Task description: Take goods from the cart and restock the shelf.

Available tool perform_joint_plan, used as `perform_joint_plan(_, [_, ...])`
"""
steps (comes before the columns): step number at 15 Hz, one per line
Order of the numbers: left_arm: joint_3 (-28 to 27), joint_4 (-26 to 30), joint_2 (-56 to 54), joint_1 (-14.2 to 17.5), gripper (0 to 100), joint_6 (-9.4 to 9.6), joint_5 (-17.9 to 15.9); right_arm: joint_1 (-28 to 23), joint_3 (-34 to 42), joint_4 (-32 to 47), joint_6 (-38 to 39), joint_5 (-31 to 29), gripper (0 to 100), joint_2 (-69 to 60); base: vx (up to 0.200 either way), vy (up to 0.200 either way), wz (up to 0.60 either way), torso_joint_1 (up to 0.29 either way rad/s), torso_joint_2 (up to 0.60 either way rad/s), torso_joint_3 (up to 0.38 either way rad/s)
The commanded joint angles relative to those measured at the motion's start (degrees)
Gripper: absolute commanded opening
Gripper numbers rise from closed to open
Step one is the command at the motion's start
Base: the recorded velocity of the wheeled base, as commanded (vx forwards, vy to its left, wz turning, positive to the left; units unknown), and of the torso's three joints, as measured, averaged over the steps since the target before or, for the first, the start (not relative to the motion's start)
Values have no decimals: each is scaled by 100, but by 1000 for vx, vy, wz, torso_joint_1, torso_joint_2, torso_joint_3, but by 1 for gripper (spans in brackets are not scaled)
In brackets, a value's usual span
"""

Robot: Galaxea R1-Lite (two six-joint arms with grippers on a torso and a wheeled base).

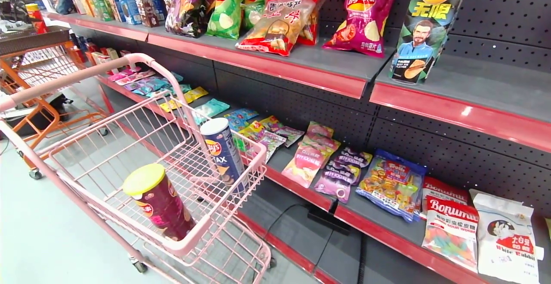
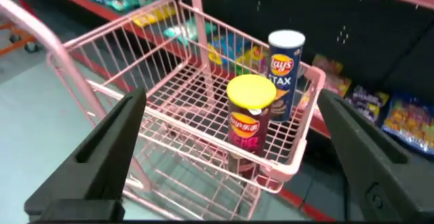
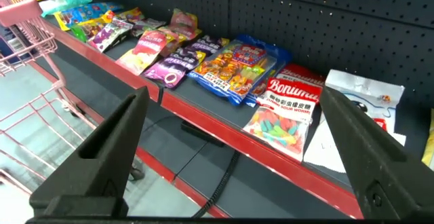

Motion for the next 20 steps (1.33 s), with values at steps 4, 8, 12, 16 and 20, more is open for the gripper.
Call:
perform_joint_plan(4, [541, -1694, 2956, -66, 100, 343, -482, 4, 0, -1, 1, 5, 100, 2, 0, 0, 0, 0, 0, 0])
perform_joint_plan(8, [1024, -1975, 3334, -110, 100, 369, -623, 4, 0, -1, 1, -4, 100, 2, 0, 0, 0, 0, 0, 0])
perform_joint_plan(12, [998, -2441, 3941, -110, 100, 361, -720, 4, 0, -1, 1, -4, 100, 2, 0, 0, 0, 0, 0, 0])
perform_joint_plan(16, [998, -3100, 4556, -119, 100, 378, -807, 4, 0, -1, 1, -4, 100, 2, 0, 0, 0, 0, 0, 0])
perform_joint_plan(20, [919, -3443, 5057, -163, 100, 563, -1018, 4, 0, -1, -8, 5, 100, 2, 0, 0, 0, 0, 0, 0])
